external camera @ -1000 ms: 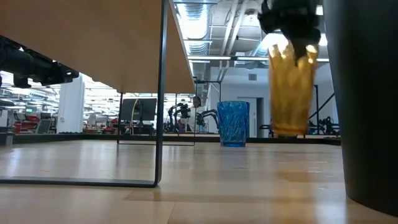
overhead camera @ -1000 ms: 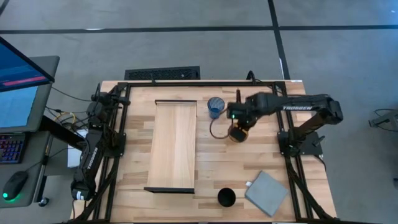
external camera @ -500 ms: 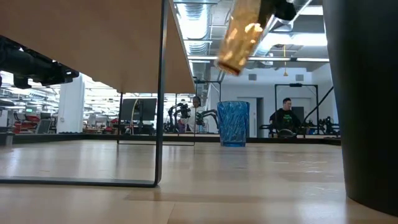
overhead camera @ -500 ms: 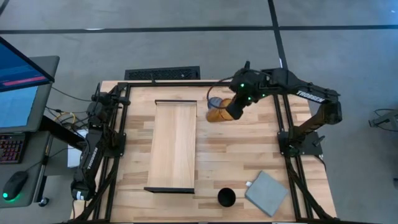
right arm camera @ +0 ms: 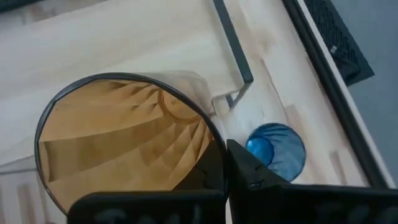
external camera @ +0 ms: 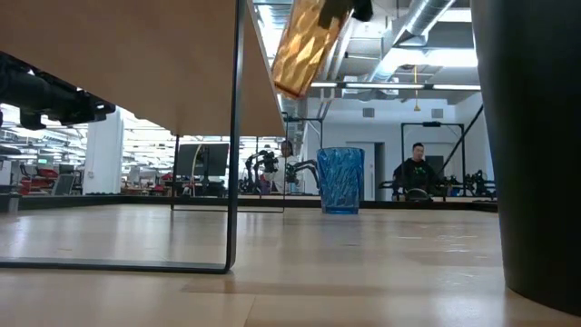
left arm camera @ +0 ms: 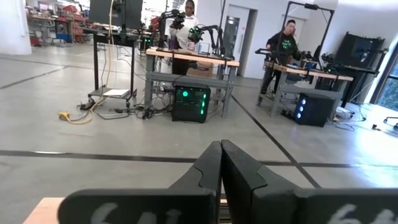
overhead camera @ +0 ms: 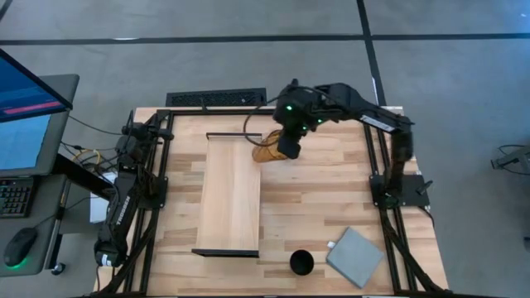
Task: Stack small to large cups/mugs on shelf
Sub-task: Put the brown cup on the shelf
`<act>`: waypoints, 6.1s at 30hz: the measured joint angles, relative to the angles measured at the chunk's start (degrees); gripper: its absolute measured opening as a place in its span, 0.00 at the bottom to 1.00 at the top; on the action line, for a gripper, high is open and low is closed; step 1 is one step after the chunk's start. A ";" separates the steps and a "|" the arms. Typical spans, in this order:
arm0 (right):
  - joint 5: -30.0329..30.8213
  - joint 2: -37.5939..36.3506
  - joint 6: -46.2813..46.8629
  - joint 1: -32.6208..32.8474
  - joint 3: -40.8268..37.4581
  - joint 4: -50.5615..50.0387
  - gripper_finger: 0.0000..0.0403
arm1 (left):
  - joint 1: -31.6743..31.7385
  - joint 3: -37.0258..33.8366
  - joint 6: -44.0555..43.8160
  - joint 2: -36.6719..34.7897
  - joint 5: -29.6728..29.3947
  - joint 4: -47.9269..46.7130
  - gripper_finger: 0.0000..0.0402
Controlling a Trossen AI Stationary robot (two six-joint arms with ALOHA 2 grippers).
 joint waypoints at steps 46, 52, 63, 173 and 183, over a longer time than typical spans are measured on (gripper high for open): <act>-5.88 6.91 -3.78 0.72 1.73 3.57 0.08 | -0.61 0.02 -0.90 5.92 -0.10 0.02 0.00; -5.89 6.91 -3.76 0.73 1.62 3.22 0.12 | -0.61 0.02 -0.87 5.92 -0.09 0.02 0.00; -7.26 6.91 -4.63 0.73 1.62 4.49 0.14 | -0.61 0.01 -0.87 5.92 -0.09 0.02 0.00; -12.00 7.59 -6.60 0.23 1.73 18.00 0.21 | -59.76 31.63 -4.23 54.92 29.59 11.78 0.00; -11.55 7.59 -6.71 -0.46 1.73 22.61 0.23 | -59.76 31.60 -4.00 54.92 29.62 10.88 0.00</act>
